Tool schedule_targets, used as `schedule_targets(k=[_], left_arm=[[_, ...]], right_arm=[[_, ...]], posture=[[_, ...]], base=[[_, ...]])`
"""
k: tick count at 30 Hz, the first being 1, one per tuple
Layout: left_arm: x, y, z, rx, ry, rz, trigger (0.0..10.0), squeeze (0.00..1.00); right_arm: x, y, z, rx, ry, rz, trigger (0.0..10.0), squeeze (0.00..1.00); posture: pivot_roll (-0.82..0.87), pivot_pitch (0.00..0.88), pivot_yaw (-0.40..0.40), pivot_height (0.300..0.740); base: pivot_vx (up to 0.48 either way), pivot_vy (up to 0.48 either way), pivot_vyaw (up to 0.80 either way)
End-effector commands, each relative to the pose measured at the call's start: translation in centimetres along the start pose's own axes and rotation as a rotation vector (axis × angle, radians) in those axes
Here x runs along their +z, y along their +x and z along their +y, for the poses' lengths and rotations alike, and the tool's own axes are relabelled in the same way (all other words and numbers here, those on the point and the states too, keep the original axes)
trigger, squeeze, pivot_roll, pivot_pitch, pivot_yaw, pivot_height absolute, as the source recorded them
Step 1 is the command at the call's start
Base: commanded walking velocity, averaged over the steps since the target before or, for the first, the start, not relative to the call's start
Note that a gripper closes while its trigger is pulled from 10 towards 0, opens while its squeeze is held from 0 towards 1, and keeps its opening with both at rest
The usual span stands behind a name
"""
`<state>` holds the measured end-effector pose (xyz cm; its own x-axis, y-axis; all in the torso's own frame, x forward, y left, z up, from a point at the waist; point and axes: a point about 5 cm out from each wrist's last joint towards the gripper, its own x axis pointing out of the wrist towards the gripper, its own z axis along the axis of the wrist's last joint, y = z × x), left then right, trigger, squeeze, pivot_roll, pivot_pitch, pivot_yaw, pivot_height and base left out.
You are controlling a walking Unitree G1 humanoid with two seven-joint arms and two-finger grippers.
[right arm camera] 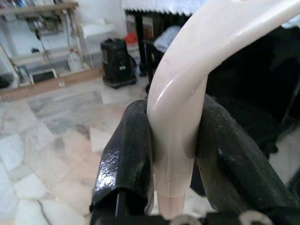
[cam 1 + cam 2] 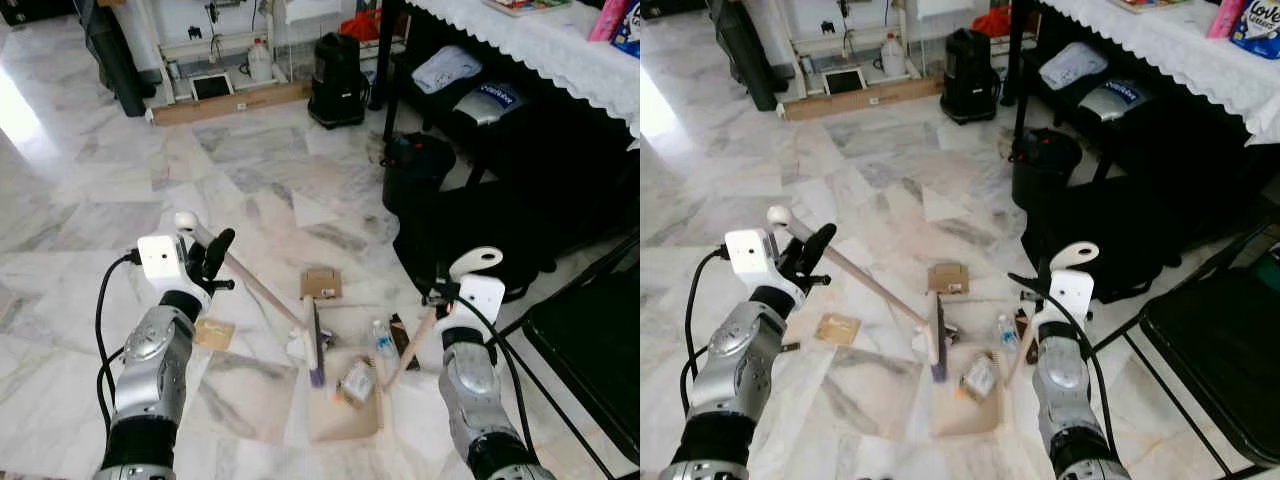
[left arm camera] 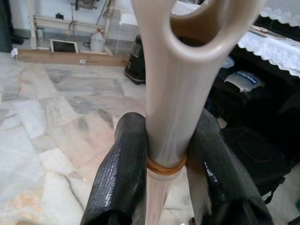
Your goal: Sweep floor
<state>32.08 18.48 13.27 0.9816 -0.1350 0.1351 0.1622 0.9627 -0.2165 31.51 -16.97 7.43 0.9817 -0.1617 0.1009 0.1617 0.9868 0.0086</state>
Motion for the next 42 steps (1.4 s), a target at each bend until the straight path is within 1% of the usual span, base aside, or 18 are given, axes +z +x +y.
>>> schedule_targets(k=[1,3,7,9,12,13,15,19,27,32,34,39,42], left_arm=[[1.2,0.1,-0.4,-0.017,0.023,-0.072,10.0,0.0],[1.5,0.0,-0.2,0.013,0.042,-0.106,10.0,0.0],[1.6,-0.2,-0.3,0.02,0.068,-0.118,10.0,0.0],[1.9,-0.5,-0.7,0.022,0.101,-0.138,10.0,0.0],[1.9,-0.7,-0.7,0.032,0.118,-0.149,10.0,0.0],[2.1,-1.0,-0.9,0.035,0.163,-0.164,10.0,0.0],[2.2,-1.3,-1.0,0.034,0.214,-0.182,10.0,0.0],[2.1,-1.6,-1.4,0.01,0.245,-0.187,10.0,0.0],[1.3,-1.5,-1.5,0.02,0.253,-0.168,10.0,0.0],[1.1,-1.5,-1.8,0.001,0.279,-0.164,10.0,0.0],[0.9,-1.3,-1.9,-0.009,0.313,-0.158,10.0,0.0],[0.8,-1.0,-2.0,-0.021,0.325,-0.151,10.0,0.0],[0.5,-1.0,-2.1,-0.041,0.361,-0.139,10.0,0.0]], right_arm=[[0.6,0.1,0.0,0.0,0.008,-0.025,10.0,0.0],[1.4,0.0,-0.3,-0.017,0.026,-0.061,10.0,0.0],[1.9,-0.1,-0.4,-0.015,0.035,-0.085,10.0,0.0],[2.4,-0.4,-0.4,-0.022,0.049,-0.11,10.0,0.0],[2.6,-0.8,-0.4,-0.023,0.054,-0.119,10.0,0.0],[3.0,-1.1,-0.4,-0.029,0.068,-0.135,10.0,0.0],[3.4,-1.4,-0.5,-0.037,0.082,-0.157,10.0,0.0],[3.8,-1.7,-1.0,-0.059,0.079,-0.165,10.0,0.0],[4.4,-1.7,-1.5,-0.08,0.05,-0.179,10.0,0.0],[4.7,-1.9,-1.7,-0.085,0.041,-0.176,10.0,0.0],[4.8,-1.9,-1.8,-0.088,0.04,-0.174,10.0,0.0],[5.0,-1.8,-1.7,-0.089,0.038,-0.174,10.0,0.0],[5.2,-1.8,-1.8,-0.088,0.031,-0.179,10.0,0.0]], posture=[[-0.03,0.062,-0.003,0.74],[-0.04,0.053,-0.002,0.74],[-0.04,0.05,-0.002,0.74],[-0.03,0.037,-0.002,0.74],[-0.03,0.03,-0.001,0.74],[-0.03,0.024,0.003,0.74],[-0.04,0.017,0.004,0.74],[-0.03,0.004,0.002,0.74],[-0.04,0.0,0.002,0.74],[-0.04,0.0,0.001,0.74],[-0.03,0.0,0.001,0.74],[-0.04,0.0,-0.002,0.74],[-0.04,0.0,-0.002,0.74]], base=[[0.0,0.0,0.0],[0.0,0.0,0.0],[0.0,0.0,0.0],[0.0,0.0,0.0],[0.0,0.0,0.0],[0.0,0.0,0.0],[0.0,0.0,0.0],[0.0,0.0,0.0],[0.0,0.0,0.0],[0.0,0.0,0.68],[0.0,0.0,0.8],[0.0,0.0,0.8],[0.0,0.0,0.8]])
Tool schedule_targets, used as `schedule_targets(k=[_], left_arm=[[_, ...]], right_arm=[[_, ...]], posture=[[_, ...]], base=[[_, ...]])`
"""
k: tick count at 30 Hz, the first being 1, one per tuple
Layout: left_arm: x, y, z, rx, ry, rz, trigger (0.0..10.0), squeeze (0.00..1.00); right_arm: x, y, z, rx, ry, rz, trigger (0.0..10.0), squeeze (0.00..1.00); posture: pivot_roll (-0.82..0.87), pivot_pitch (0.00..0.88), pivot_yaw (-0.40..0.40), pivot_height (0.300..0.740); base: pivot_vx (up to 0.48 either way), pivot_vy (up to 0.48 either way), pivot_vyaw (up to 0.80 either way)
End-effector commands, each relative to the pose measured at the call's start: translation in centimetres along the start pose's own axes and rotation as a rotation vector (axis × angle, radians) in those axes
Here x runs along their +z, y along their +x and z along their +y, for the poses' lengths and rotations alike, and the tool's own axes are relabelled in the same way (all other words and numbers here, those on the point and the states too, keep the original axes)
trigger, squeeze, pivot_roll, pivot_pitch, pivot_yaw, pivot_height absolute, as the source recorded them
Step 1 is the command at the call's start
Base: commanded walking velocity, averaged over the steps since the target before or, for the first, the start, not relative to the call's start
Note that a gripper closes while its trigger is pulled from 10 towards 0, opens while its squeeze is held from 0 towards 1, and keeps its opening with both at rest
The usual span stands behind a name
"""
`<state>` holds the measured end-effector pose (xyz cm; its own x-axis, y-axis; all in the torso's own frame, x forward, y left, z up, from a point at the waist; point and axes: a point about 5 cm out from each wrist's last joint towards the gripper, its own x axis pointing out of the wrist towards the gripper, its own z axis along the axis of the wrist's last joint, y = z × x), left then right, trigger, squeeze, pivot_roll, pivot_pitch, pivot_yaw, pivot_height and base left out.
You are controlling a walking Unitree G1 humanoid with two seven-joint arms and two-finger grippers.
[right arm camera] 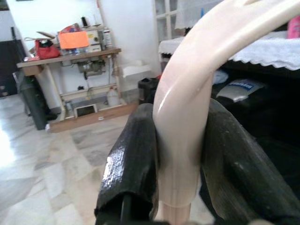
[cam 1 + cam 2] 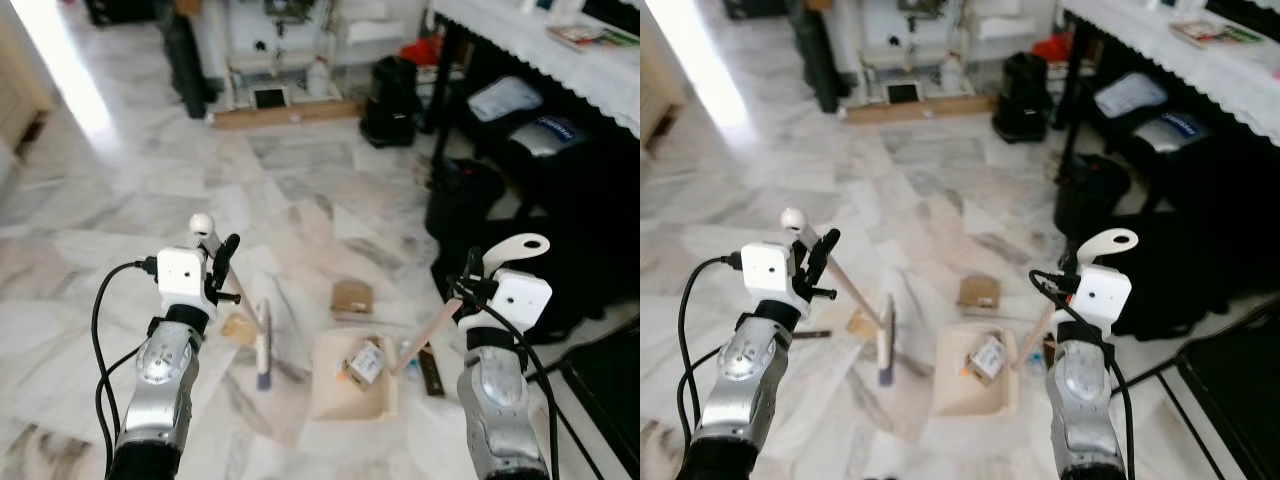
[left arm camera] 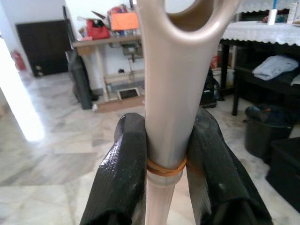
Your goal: Sweep floor
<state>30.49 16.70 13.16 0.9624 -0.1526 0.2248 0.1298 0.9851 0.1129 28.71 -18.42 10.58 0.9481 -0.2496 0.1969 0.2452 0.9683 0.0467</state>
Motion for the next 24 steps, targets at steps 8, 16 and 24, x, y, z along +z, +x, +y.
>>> schedule_targets(k=[8,16,24], left_arm=[[0.65,0.54,-0.11,-0.03,0.073,-0.041,10.0,0.0],[0.51,0.7,-0.19,-0.031,0.081,-0.033,10.0,0.0],[0.36,0.79,-0.07,-0.027,0.088,-0.024,10.0,0.0]], right_arm=[[1.97,1.1,0.02,-0.006,0.001,-0.076,10.0,0.0],[2.08,1.32,0.24,0.0,0.005,-0.073,10.0,0.0],[2.03,1.29,0.51,0.0,0.012,-0.065,10.0,0.0]], posture=[[-0.04,0.008,0.001,0.74],[-0.04,0.024,0.007,0.74],[-0.04,0.038,0.013,0.74]], base=[[0.0,0.0,0.8],[0.0,0.0,0.8],[0.0,0.0,0.8]])
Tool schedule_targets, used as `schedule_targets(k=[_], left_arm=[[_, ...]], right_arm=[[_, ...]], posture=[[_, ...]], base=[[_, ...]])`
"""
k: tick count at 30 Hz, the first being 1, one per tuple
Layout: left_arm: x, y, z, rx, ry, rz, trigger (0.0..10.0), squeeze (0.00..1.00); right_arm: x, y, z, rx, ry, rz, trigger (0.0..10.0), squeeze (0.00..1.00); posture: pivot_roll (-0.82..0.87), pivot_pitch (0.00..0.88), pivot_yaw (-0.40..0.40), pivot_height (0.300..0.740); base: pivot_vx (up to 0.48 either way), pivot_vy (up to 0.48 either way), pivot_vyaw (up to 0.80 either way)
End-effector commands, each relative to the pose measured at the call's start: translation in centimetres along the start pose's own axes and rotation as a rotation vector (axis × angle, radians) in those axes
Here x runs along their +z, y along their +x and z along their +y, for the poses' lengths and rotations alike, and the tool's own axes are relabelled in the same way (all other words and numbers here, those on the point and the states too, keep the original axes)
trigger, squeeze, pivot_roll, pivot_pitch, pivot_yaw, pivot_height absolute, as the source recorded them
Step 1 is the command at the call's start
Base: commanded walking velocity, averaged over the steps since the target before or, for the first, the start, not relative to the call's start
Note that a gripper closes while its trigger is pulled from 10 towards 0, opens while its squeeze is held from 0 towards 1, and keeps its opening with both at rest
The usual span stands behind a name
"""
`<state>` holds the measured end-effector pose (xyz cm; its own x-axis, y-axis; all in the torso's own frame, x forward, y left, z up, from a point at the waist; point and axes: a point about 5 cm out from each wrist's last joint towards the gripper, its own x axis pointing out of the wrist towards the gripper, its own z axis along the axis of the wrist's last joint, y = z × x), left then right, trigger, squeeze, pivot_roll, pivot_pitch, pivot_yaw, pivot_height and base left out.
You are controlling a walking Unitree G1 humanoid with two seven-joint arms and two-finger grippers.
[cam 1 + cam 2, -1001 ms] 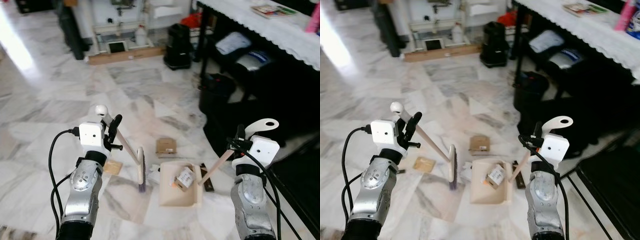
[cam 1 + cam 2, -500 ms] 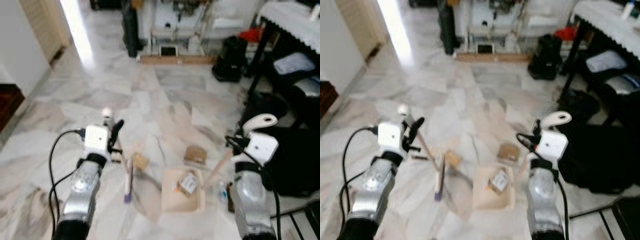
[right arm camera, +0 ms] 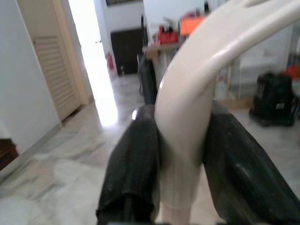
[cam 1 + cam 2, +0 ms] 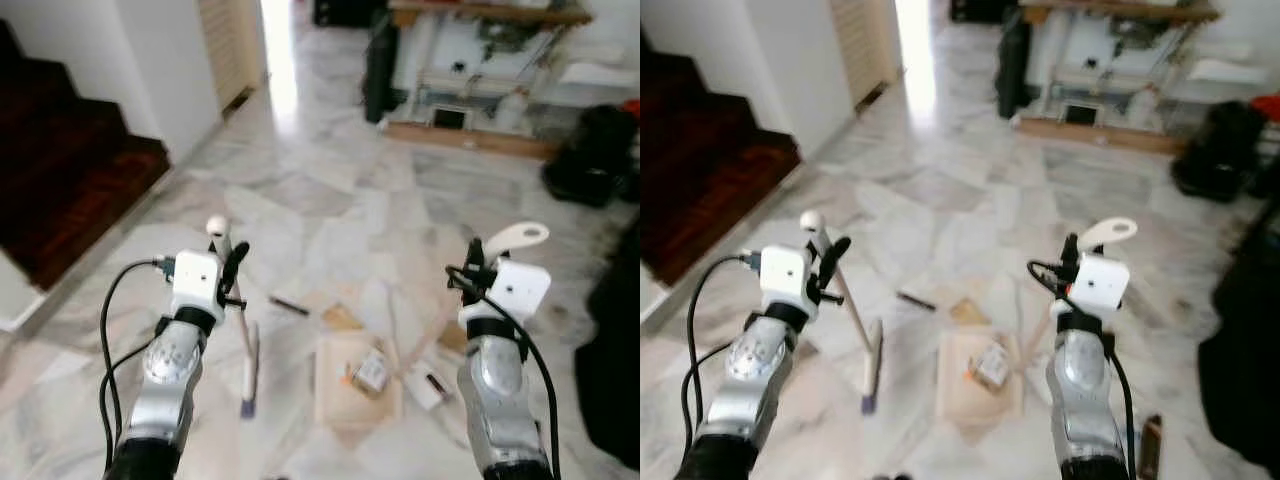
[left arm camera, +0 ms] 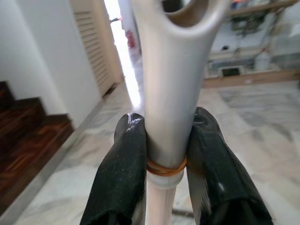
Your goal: Sweep floor
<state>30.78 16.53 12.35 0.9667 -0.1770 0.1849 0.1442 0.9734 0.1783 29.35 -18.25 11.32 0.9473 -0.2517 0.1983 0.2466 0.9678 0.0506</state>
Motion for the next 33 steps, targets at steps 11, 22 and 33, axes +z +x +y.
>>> schedule_targets(k=[11,22,33], left_arm=[[1.0,0.37,0.65,0.013,0.038,-0.044,10.0,0.0],[0.93,0.33,0.76,0.021,0.042,-0.038,10.0,0.0],[0.69,0.17,0.61,0.028,0.035,-0.028,10.0,0.0]], right_arm=[[1.33,0.55,0.45,0.011,0.014,-0.053,10.0,0.0],[1.39,0.6,0.41,0.013,0.014,-0.048,10.0,0.0],[1.38,0.67,0.44,0.022,0.012,-0.042,10.0,0.0]], posture=[[-0.03,0.058,0.013,0.74],[-0.03,0.072,0.008,0.74],[-0.03,0.078,0.002,0.74]], base=[[0.0,0.0,0.8],[0.0,0.0,0.8],[0.0,0.0,0.79]])
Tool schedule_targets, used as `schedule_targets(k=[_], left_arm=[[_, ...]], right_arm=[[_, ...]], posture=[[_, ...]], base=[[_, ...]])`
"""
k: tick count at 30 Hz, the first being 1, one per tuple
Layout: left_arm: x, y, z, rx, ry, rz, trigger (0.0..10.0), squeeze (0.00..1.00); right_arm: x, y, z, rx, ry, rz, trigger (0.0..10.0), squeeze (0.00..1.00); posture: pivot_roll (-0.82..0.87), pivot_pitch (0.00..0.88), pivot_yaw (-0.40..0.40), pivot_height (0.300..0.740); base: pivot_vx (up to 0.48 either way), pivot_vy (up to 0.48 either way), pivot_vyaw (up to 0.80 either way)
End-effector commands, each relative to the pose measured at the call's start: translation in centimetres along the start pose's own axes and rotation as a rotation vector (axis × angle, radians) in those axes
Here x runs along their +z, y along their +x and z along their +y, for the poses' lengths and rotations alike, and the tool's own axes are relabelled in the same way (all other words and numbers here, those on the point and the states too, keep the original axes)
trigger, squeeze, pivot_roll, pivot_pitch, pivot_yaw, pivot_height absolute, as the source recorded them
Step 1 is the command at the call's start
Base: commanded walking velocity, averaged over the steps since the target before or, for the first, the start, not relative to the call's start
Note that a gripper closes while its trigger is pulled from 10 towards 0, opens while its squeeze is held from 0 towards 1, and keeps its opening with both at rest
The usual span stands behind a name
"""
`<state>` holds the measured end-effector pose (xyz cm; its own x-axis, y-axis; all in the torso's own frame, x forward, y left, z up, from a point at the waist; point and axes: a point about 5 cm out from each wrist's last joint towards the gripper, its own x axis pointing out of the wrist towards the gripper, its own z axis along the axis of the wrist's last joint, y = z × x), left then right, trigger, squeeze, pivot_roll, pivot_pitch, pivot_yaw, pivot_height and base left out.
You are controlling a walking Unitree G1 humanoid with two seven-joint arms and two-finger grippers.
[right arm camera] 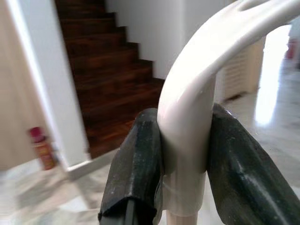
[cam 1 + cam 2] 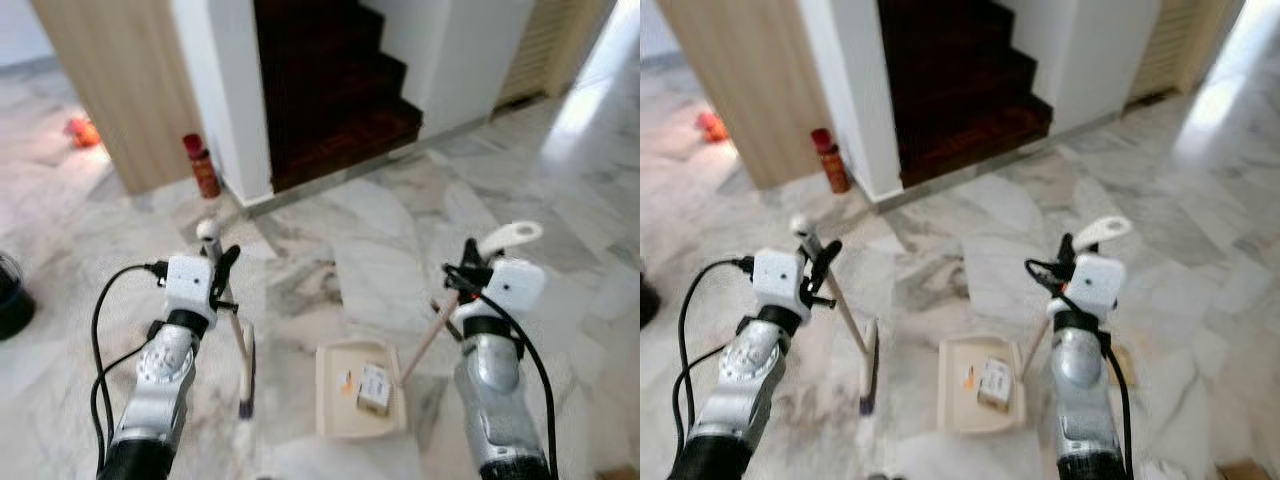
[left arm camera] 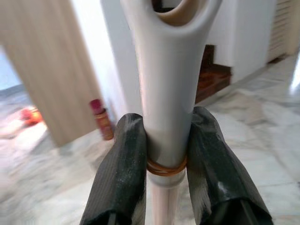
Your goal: Sweep floor
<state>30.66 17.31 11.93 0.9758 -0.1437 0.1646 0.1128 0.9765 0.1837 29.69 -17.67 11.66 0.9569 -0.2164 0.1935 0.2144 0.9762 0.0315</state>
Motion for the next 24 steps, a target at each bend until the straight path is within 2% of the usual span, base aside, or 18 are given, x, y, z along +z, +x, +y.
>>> schedule_targets(k=[1,14,24], left_arm=[[1.2,0.47,-0.07,-0.001,0.023,-0.054,10.0,0.0],[1.22,0.55,-0.08,-0.003,0.021,-0.054,10.0,0.0],[1.21,0.55,0.11,0.001,0.021,-0.054,10.0,0.0]], right_arm=[[1.12,0.41,-0.27,-0.014,0.024,-0.048,10.0,0.0],[1.09,0.39,-0.18,-0.009,0.028,-0.041,10.0,0.0],[0.84,0.35,0.06,0.003,0.037,-0.028,10.0,0.0]], posture=[[-0.03,0.078,0.002,0.74],[-0.03,0.078,0.008,0.74],[-0.06,0.069,0.012,0.74]], base=[[0.0,0.0,0.74],[0.0,0.0,0.69],[0.0,0.0,0.0]])
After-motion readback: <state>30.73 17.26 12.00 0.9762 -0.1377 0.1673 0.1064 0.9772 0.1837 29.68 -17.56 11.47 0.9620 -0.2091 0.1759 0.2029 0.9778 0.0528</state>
